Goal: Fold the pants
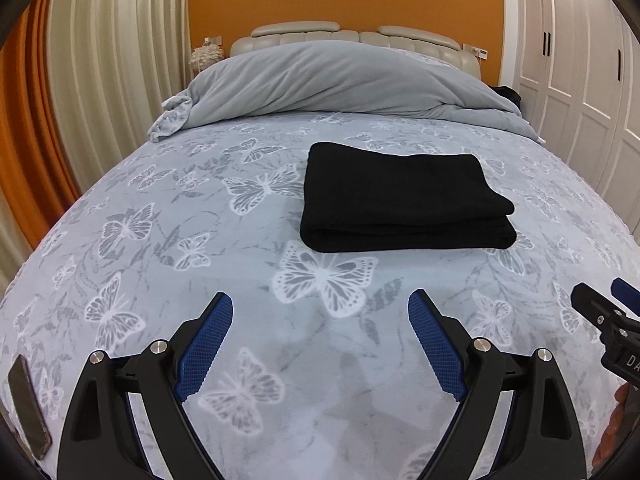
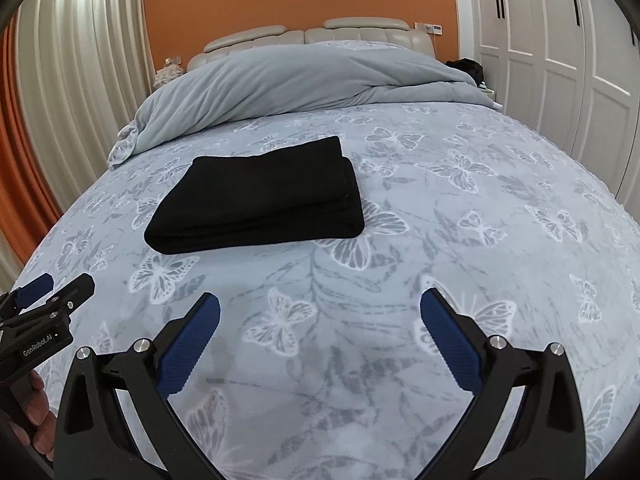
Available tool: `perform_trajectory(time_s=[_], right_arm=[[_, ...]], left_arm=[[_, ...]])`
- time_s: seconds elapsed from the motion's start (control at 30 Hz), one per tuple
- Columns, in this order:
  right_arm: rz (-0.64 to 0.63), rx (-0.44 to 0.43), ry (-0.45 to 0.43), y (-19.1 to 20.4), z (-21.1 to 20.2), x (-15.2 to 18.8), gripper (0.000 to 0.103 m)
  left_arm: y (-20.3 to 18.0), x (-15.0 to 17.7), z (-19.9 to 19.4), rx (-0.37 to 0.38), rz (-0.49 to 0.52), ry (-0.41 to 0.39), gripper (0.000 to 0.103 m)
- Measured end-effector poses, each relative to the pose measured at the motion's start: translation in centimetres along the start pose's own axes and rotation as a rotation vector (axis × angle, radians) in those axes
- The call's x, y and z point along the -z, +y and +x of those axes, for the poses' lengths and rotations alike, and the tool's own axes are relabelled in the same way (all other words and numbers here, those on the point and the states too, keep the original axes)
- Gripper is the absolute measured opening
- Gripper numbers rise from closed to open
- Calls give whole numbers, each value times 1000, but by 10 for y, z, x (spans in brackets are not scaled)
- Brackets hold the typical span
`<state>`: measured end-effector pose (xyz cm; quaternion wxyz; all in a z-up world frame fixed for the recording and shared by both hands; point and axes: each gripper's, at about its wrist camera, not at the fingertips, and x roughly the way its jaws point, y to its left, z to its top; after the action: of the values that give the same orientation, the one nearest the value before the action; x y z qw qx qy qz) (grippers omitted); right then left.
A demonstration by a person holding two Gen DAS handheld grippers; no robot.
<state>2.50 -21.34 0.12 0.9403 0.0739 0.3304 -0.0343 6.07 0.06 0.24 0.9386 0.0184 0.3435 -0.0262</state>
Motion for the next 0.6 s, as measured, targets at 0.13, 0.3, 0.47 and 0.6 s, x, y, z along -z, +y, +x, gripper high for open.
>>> perform_trajectory(time_s=[0.13, 0.3, 0.47, 0.6], right_arm=[[-9, 0, -2, 2, -2, 1, 98], [-19, -1, -3, 4, -3, 1, 98], [-20, -4, 0, 5, -2, 1, 98], [-30, -3, 3, 8, -3, 1, 98]], left_arm=[[-1, 2, 0, -3, 6, 0, 87], [-1, 3, -1, -12, 14, -9, 87], [-1, 3, -1, -14, 14, -9, 87], [-1, 2, -1, -18, 18, -11, 87]])
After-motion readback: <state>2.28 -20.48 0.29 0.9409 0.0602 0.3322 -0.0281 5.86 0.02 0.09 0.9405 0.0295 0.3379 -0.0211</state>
